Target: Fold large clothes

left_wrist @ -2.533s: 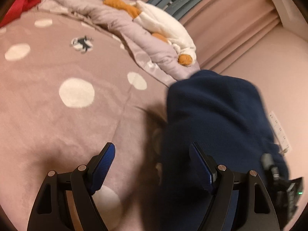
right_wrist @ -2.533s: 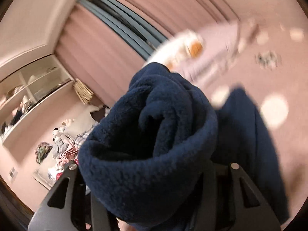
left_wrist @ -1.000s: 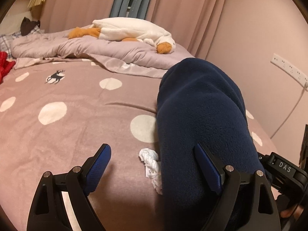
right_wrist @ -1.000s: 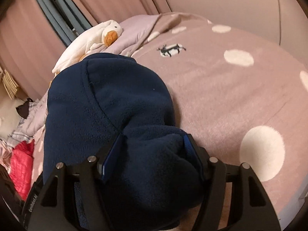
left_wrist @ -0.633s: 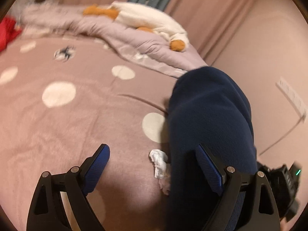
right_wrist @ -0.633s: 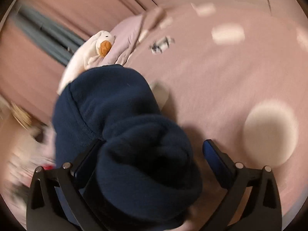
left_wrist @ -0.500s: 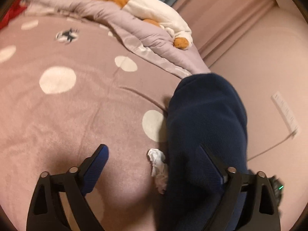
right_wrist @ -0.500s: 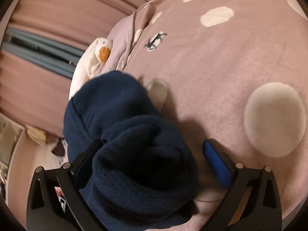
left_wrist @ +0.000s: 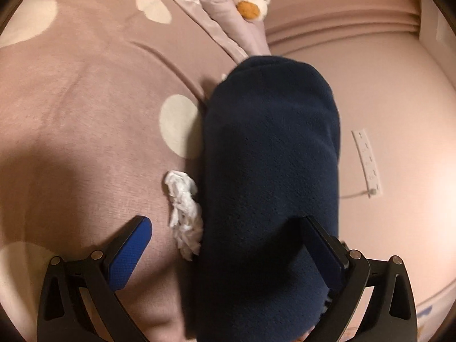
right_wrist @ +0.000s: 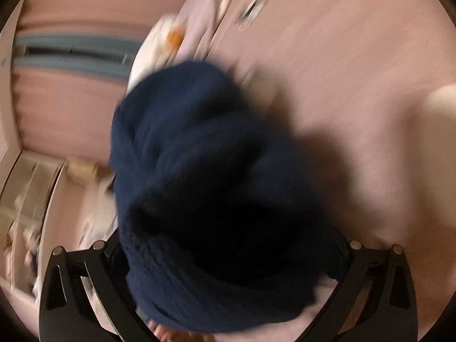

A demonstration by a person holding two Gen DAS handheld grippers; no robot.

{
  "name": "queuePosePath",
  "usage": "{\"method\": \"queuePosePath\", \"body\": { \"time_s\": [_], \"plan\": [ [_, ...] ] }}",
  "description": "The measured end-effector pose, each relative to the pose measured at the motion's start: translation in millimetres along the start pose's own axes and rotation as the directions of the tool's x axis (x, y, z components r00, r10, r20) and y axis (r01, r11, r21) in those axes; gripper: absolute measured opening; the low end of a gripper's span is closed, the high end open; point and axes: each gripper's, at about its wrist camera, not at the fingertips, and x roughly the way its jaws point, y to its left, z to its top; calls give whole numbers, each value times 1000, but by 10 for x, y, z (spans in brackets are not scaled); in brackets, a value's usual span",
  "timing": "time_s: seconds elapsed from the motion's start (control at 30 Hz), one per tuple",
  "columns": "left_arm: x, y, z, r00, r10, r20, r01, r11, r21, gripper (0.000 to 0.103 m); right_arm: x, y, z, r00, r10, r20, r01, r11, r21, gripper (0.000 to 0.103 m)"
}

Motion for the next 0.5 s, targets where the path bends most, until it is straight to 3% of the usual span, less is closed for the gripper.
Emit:
{"method": "queuePosePath", "body": {
  "time_s": [0.03,0.17,0.3,0.5],
  "plan": [
    [15,-10,-8,1000,-22,-12,22,1000,3,102,72,18,-13,999,31,-42,-31,1000,2,103],
    [120,19,-44,979,-175,-106,170,984,-57,102,217,65,-34,998,5,-62,-5,1000,3,103],
    [202,-74,-147,984,-142,-106,143,990,0,102,207,49,-95,998,26,-50,-25,1000,16,103],
    [333,-254,-292,983,-160,-89,166,984,60,102,215,81,-220,1000,18,-16,-18,1000,25,102]
  ]
}}
